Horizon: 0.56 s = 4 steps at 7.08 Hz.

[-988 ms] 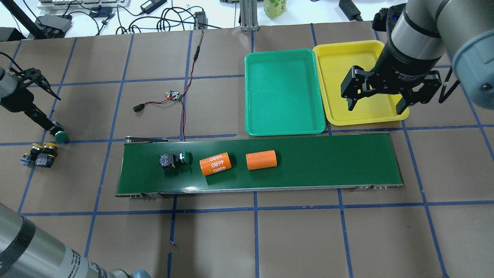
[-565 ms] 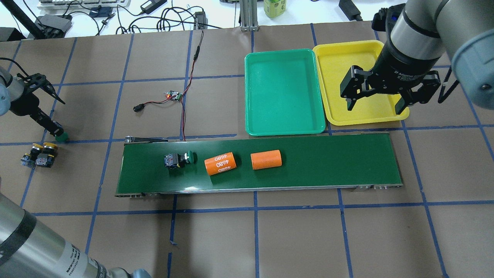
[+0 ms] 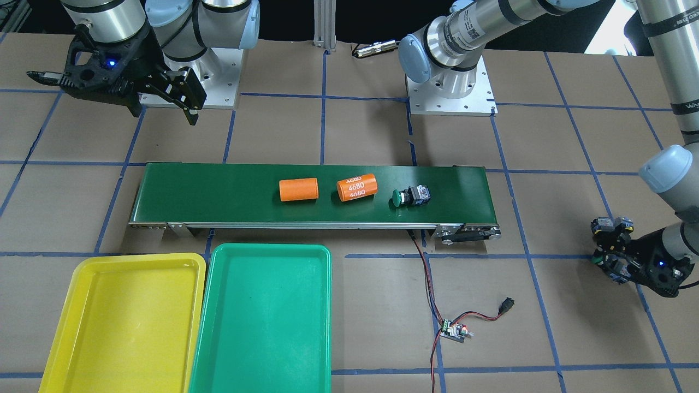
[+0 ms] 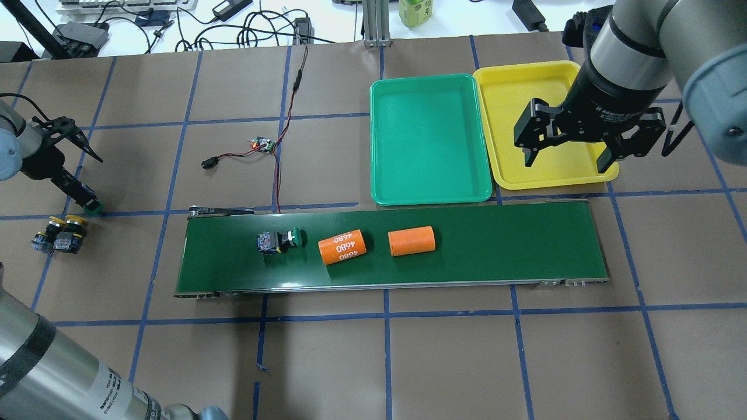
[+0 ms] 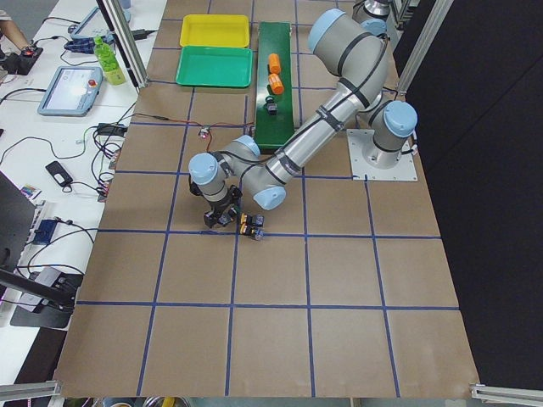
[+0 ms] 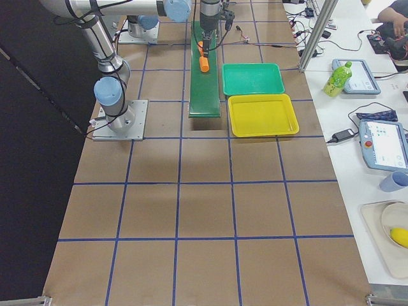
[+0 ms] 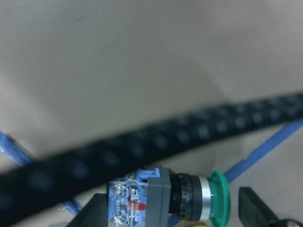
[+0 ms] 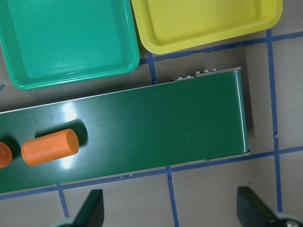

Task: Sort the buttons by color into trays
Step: 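Grasp the next green-capped button switch with the left gripper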

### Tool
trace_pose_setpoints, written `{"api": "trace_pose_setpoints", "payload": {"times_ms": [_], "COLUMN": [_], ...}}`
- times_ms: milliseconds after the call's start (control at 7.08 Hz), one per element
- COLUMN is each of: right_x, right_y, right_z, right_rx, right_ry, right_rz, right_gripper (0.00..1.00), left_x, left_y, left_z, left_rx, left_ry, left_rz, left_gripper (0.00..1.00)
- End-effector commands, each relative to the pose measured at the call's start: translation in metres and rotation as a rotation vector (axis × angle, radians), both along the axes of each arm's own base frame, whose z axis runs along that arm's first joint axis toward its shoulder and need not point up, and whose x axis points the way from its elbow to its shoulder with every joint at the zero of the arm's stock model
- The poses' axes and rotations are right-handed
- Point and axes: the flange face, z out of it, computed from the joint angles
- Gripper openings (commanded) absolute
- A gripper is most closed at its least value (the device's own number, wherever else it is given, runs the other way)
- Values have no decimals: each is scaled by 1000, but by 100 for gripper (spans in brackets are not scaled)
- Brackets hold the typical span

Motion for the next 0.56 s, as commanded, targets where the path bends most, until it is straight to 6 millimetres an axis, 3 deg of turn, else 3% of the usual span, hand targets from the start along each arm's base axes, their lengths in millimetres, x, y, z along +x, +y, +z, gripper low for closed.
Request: {"api": "trace_pose_setpoints", "payload": {"times_ms": [0,424], "right_x": [0,0], "right_y": [0,0], "right_z": [0,0], "right_rx": [-1,2], "right_ry": [-2,1], "right_rz": [-2,5], "right_gripper": [100,100], "left_x": [2,6], "left_y": [-3,-9], "left_z": [5,12], "left_rx": [-10,-24], "left_ry": [-7,-18], "left_rz": [3,1], "left_gripper": [100,100]}}
